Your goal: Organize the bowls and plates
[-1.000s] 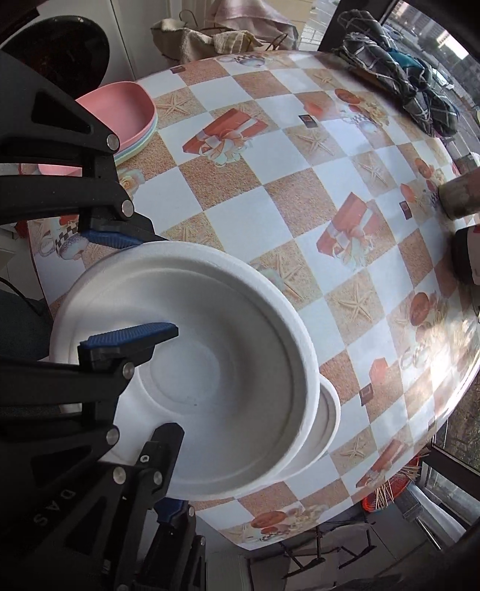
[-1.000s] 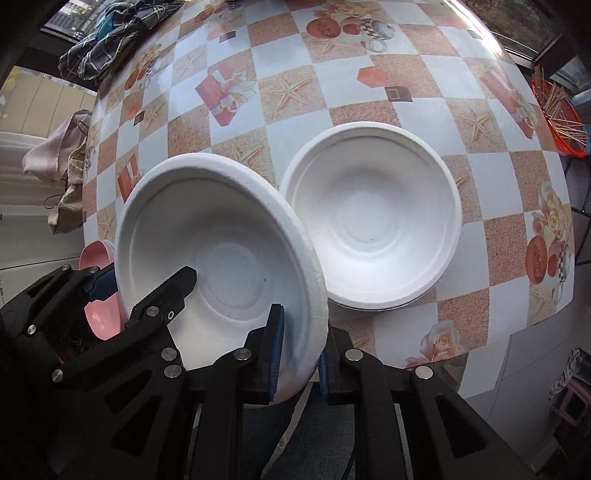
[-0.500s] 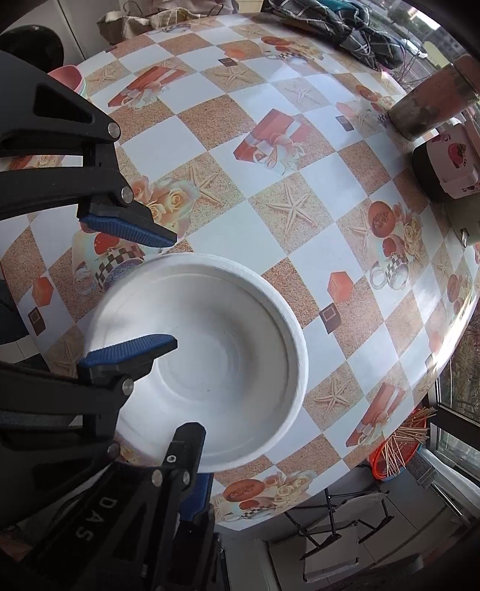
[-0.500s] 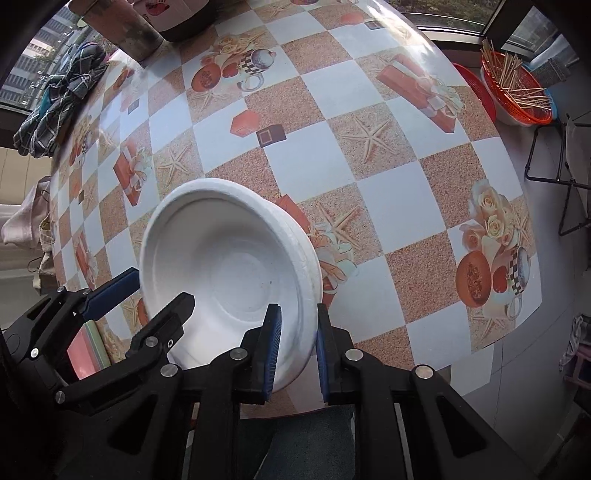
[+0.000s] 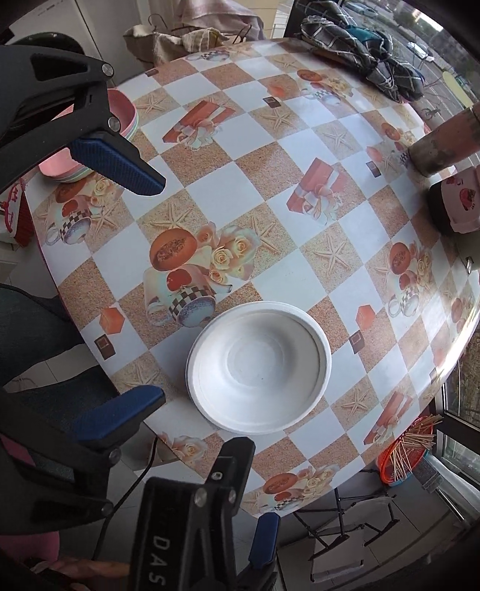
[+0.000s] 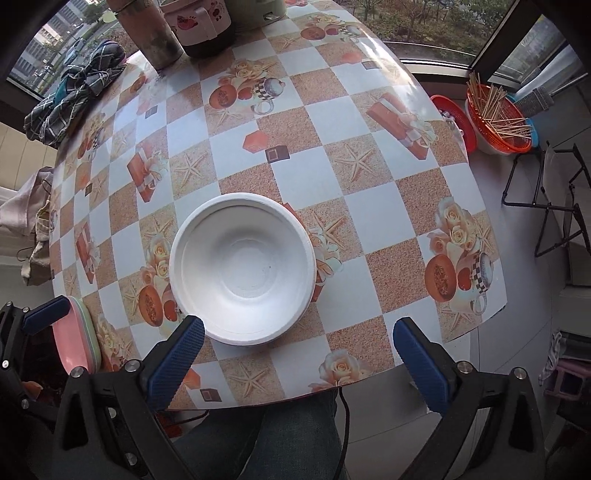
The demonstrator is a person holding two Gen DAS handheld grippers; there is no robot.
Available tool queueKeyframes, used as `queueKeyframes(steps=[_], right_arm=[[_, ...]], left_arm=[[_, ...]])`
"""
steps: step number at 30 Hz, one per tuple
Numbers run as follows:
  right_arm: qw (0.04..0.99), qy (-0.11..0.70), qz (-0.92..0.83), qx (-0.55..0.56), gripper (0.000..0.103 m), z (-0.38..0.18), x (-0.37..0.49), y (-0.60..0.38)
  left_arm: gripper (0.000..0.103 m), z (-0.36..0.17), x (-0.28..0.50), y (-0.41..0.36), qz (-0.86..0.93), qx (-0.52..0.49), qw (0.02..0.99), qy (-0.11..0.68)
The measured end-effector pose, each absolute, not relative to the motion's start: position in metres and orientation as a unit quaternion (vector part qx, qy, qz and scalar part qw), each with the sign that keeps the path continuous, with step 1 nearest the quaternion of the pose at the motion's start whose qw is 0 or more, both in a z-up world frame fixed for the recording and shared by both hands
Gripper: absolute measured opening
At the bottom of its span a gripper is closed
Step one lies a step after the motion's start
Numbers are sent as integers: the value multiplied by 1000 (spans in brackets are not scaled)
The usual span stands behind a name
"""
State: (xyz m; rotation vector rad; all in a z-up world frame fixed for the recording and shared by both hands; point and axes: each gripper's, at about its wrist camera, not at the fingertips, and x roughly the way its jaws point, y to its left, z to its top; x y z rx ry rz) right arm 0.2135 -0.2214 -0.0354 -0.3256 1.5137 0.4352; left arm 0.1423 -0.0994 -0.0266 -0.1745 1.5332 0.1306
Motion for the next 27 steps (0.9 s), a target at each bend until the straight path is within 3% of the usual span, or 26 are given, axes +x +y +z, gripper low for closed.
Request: queueKeyframes(steps=[27], right_arm=[[686, 681, 199, -159, 103, -35, 200, -209]], left_arm=[[103, -22, 125, -81, 98, -80, 713, 690]])
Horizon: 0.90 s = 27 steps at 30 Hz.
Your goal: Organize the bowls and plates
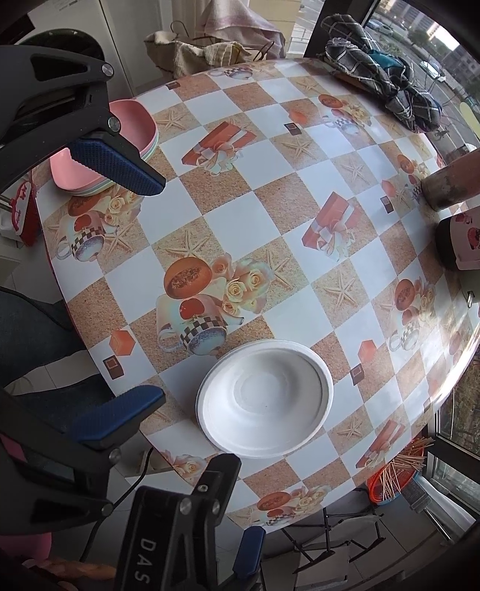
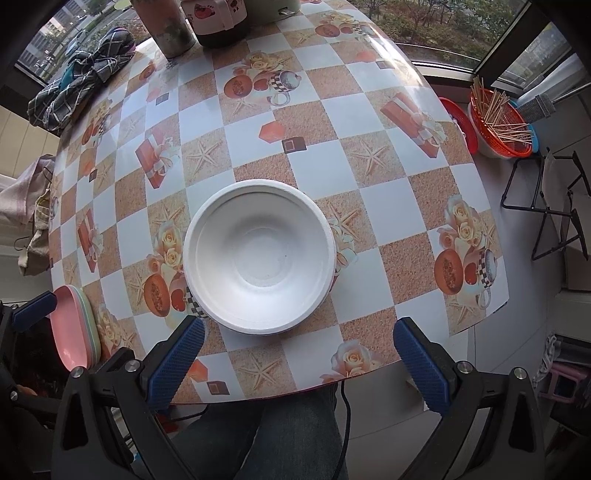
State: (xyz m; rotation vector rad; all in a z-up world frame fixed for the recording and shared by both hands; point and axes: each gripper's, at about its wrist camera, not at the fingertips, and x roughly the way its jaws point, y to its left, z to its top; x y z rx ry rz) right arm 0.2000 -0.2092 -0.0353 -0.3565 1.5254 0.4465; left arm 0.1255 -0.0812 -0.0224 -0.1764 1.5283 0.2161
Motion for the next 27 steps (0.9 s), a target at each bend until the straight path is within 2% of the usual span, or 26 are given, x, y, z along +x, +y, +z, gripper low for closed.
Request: queueKeyframes(steps=[27], right_arm=[[682, 692, 186, -149, 103, -42, 206, -223]], left_arm=[[103, -29, 131, -88, 92, -76, 707, 697]])
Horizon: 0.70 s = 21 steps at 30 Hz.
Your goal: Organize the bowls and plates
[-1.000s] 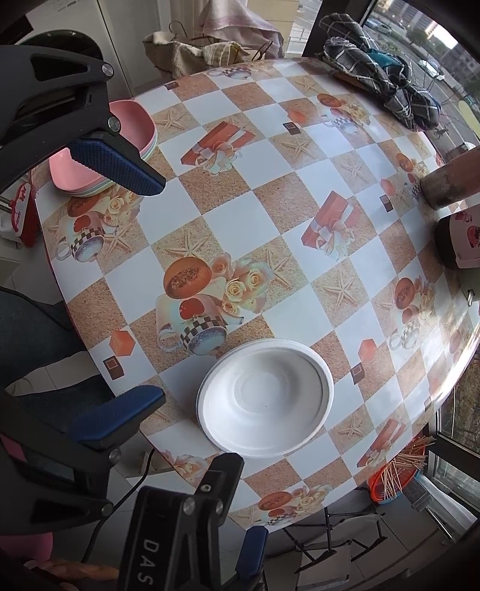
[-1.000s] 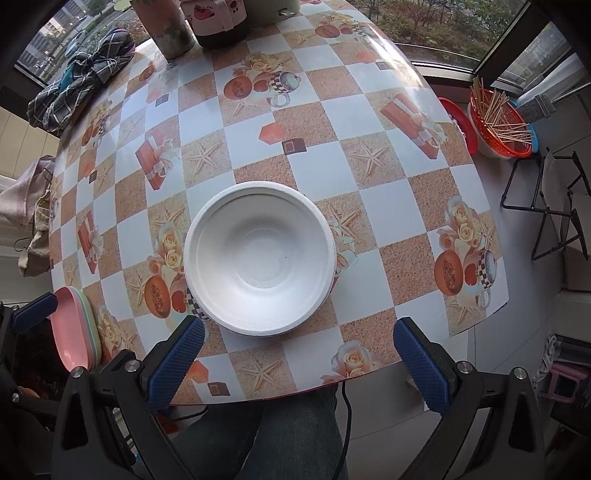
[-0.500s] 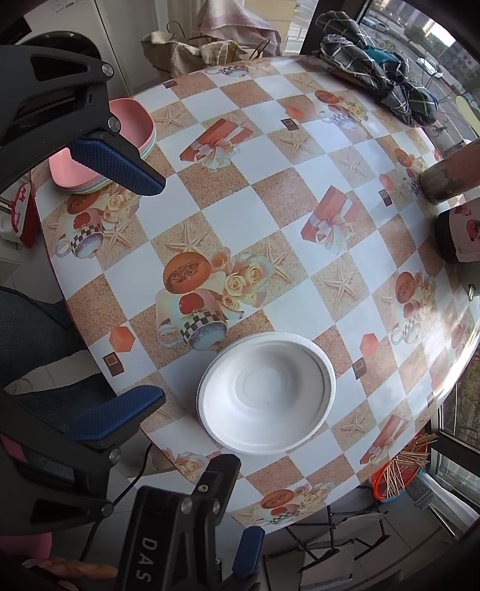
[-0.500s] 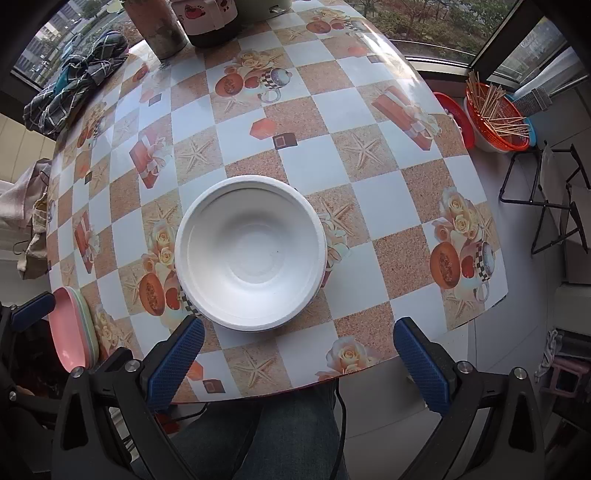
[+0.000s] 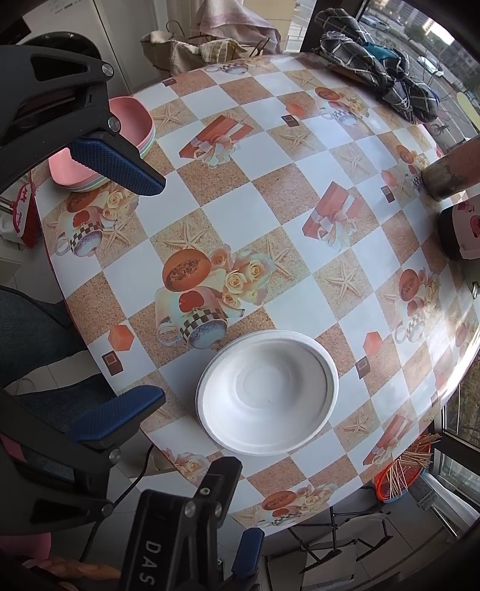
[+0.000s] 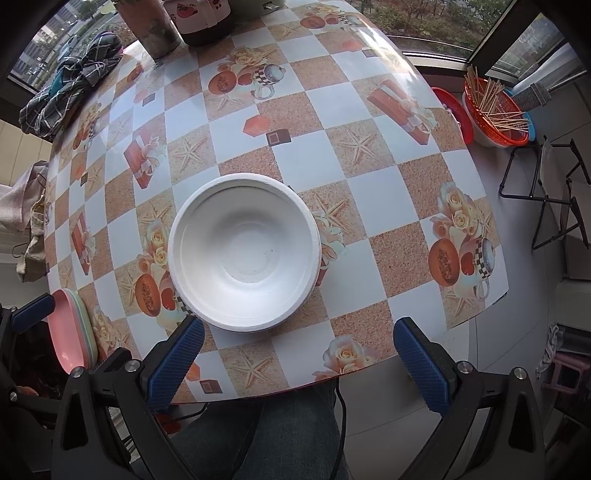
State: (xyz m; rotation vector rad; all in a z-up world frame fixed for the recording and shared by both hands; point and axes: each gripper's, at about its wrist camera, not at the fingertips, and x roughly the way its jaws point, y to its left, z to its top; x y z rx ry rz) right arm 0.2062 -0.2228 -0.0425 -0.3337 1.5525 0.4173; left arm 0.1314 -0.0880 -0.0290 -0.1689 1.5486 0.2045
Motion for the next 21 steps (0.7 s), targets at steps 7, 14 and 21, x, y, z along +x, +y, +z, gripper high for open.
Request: queueKeyframes(steps=[7, 14, 21], right_arm=[[677, 700, 173, -146, 103, -53, 220, -230], [668, 710, 162, -153, 103, -75, 241, -238], [645, 728, 188, -135, 103, -114, 263, -235]], left_arm=[[103, -42, 141, -84, 102, -89, 699, 702], [103, -64, 166, -84, 120, -106, 693, 703], [103, -103, 188, -86, 147, -116, 678, 711]])
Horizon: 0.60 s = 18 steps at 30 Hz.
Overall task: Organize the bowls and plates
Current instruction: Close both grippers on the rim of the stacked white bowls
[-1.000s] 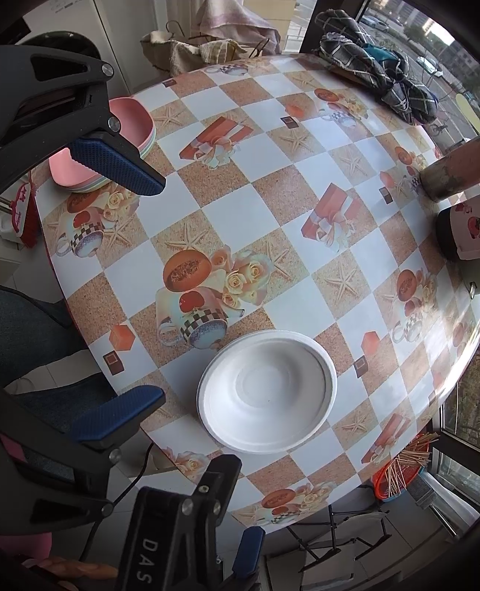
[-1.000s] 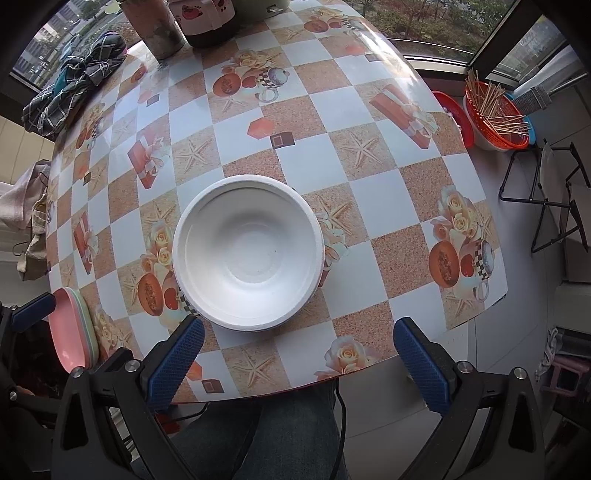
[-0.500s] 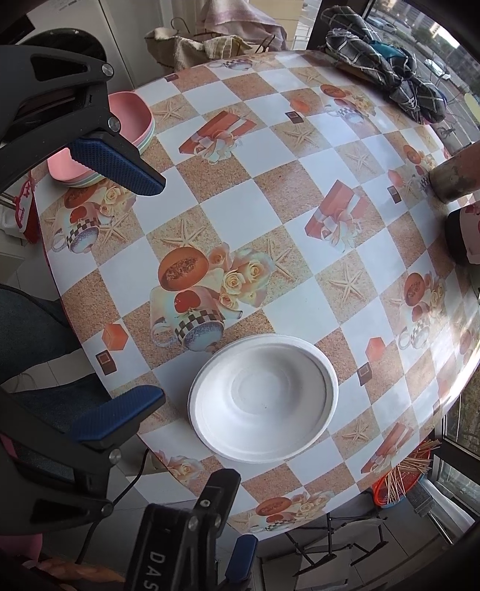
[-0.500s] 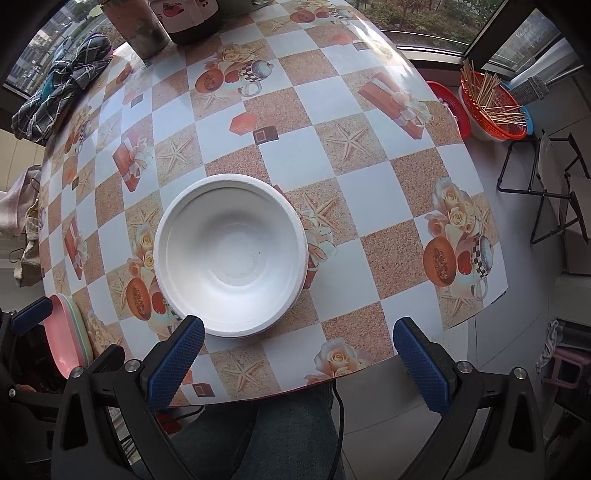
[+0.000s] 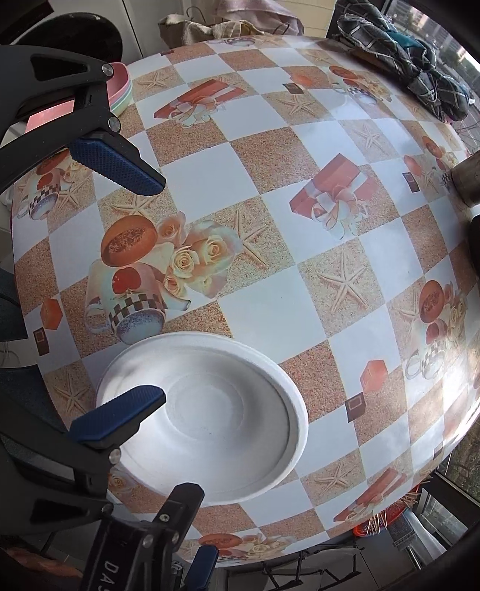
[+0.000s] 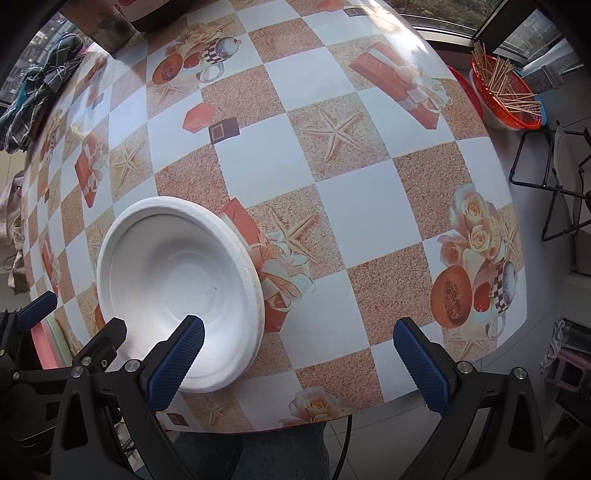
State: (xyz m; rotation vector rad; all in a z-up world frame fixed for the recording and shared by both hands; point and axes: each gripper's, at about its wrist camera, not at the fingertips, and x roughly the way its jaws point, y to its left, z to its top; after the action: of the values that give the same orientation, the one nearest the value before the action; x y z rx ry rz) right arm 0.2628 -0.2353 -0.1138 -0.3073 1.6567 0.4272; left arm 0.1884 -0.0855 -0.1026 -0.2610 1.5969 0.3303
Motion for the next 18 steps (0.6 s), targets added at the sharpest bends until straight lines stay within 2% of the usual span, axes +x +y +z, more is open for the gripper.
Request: queueKeyframes(steps=[9, 14, 18], right_arm=[[618, 744, 194, -166, 103, -162, 275, -225], [616, 743, 205, -164, 103, -166, 276, -224], [611, 750, 198, -160, 103, -169, 279, -226]], left_arm=[[103, -144, 199, -86, 160, -111, 666, 720], [103, -148, 199, -89, 141, -115, 680, 710], [103, -155, 199, -82, 129, -157, 672, 712]])
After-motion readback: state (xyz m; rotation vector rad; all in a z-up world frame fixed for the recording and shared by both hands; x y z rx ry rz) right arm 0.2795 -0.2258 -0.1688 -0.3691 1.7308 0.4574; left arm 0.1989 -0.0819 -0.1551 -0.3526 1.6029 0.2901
